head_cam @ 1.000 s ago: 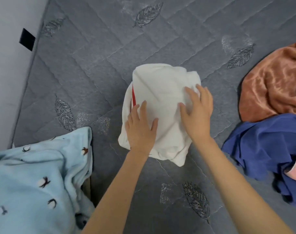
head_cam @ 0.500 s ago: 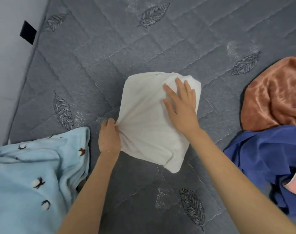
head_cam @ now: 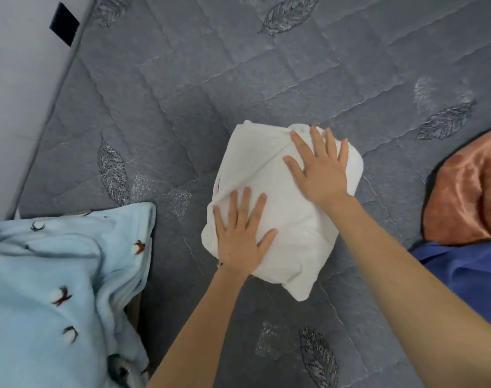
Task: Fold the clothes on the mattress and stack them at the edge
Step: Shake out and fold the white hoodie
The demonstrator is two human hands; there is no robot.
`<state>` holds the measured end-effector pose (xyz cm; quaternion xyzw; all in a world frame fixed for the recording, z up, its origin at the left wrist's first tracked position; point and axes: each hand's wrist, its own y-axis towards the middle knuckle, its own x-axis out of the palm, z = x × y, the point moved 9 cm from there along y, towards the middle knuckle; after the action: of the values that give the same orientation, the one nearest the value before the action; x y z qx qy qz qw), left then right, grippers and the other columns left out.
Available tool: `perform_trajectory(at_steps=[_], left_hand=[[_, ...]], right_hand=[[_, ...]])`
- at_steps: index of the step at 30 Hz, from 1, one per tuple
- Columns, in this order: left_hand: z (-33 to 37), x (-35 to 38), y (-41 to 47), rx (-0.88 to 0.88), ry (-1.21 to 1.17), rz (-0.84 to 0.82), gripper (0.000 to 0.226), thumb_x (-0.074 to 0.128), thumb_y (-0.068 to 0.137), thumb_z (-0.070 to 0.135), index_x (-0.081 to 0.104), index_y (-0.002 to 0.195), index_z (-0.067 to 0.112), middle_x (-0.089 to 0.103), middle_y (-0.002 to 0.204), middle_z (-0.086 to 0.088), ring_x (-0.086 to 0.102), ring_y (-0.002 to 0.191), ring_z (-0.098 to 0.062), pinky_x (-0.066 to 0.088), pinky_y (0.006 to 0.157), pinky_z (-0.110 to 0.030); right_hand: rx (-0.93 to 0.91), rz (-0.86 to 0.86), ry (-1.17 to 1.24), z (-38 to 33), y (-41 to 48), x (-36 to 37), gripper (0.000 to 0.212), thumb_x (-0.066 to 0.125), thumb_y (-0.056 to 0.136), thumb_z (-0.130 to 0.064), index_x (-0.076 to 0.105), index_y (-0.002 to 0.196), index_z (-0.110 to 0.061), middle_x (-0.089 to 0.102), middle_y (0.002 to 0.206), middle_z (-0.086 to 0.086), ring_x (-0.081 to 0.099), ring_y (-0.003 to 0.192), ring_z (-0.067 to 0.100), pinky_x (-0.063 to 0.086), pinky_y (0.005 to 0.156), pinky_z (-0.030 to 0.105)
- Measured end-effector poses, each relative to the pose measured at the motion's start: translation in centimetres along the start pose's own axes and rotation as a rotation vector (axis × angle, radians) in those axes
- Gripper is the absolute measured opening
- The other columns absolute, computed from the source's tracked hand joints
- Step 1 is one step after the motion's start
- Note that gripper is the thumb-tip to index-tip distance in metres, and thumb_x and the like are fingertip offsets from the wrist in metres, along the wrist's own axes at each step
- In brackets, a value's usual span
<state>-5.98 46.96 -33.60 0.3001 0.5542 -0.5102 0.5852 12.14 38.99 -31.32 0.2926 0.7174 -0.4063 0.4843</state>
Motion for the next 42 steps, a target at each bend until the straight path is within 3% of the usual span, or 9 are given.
perform_trajectory(at_steps=[8,12,15,18,20,23,32,35,42], left_hand=[[-4.6,1.1,-2.4,-0.133,-0.002,0.009,0.076,0.027,0.089,0.070,0.012,0.152,0.029,0.017,0.159,-0.010,0.013,0.147,-0.029,0.018,0.113,-0.063],[-8.3,1.1,-6.6,-0.695,-0.465,0.139,0.104,0.049,0.078,0.077,0.002,0.153,0.023,-0.001,0.161,-0.004,0.001,0.149,-0.021,-0.006,0.117,-0.051],[-8.0,1.8,-8.2,-0.886,-0.661,0.150,0.093,0.054,0.076,0.068,0.030,0.144,0.009,0.006,0.160,-0.004,0.004,0.148,-0.018,-0.005,0.118,-0.053],[-7.1,0.7,-7.3,-0.872,-0.802,0.191,0.044,0.064,0.087,0.042,0.053,0.114,0.009,0.037,0.148,-0.009,0.025,0.142,-0.022,0.013,0.118,-0.051],[-6.6,-0.9,-6.7,-0.838,-0.996,0.281,0.017,0.065,0.090,0.027,0.053,0.097,0.018,0.062,0.110,0.008,0.056,0.107,-0.008,0.046,0.095,-0.038],[-6.0,-3.9,-5.0,-0.746,-1.144,0.361,0.017,0.062,0.092,0.017,0.048,0.086,0.023,0.055,0.073,0.021,0.050,0.063,0.009,0.044,0.062,-0.012],[-5.7,-4.3,-2.0,-0.622,-1.228,0.096,0.046,0.062,0.092,0.021,0.040,0.131,0.013,0.054,0.121,0.004,0.056,0.096,0.011,0.047,0.080,-0.009],[-6.6,-2.2,-4.4,-0.722,-1.151,-0.067,0.063,0.058,0.093,0.039,0.039,0.129,-0.009,0.055,0.123,-0.028,0.062,0.095,-0.020,0.051,0.090,-0.038],[-6.2,0.8,-8.1,-0.806,-1.014,-0.279,0.070,0.058,0.082,0.061,0.039,0.130,0.013,0.051,0.113,0.005,0.050,0.103,-0.015,0.037,0.084,-0.026]], right_hand=[[-0.025,-0.147,-0.004,1.6,3.0,-0.3,0.081,0.027,0.080,-0.083,0.014,0.150,-0.044,0.004,0.162,0.004,-0.002,0.149,0.027,-0.007,0.118,0.049],[0.090,-0.270,0.244,4.8,3.5,0.0,0.097,0.044,0.070,-0.087,0.010,0.150,-0.042,0.018,0.160,-0.004,0.020,0.146,0.026,0.018,0.117,0.048],[0.123,-0.307,0.442,5.5,2.9,-0.3,0.096,0.062,0.068,-0.077,0.024,0.147,-0.039,0.034,0.152,-0.013,0.033,0.139,0.016,0.029,0.111,0.038],[0.253,-0.323,0.586,7.0,1.1,-0.6,0.058,0.074,0.063,-0.069,0.056,0.109,-0.037,0.060,0.113,-0.019,0.058,0.105,0.008,0.042,0.080,0.024],[0.314,-0.373,0.724,7.7,-1.2,-0.3,0.042,0.079,0.061,-0.063,0.062,0.087,-0.035,0.065,0.089,-0.023,0.062,0.080,-0.003,0.043,0.064,0.018],[0.437,-0.399,0.863,9.6,-6.2,0.5,0.036,0.080,0.065,-0.054,0.066,0.085,-0.029,0.071,0.074,-0.017,0.067,0.066,0.001,0.048,0.057,0.021],[0.774,-0.169,1.210,12.8,-22.0,5.7,0.029,0.078,0.078,-0.029,0.060,0.100,-0.021,0.067,0.093,-0.011,0.065,0.075,0.000,0.047,0.052,0.013],[0.750,-0.100,1.184,13.2,-22.2,5.8,0.028,0.076,0.078,-0.036,0.055,0.093,-0.027,0.063,0.093,-0.014,0.062,0.065,-0.011,0.043,0.047,0.007],[0.767,-0.273,1.394,12.0,-21.6,8.5,0.120,0.082,0.045,-0.071,0.027,0.143,-0.030,0.053,0.127,-0.007,0.057,0.107,0.013,0.048,0.086,0.034]])
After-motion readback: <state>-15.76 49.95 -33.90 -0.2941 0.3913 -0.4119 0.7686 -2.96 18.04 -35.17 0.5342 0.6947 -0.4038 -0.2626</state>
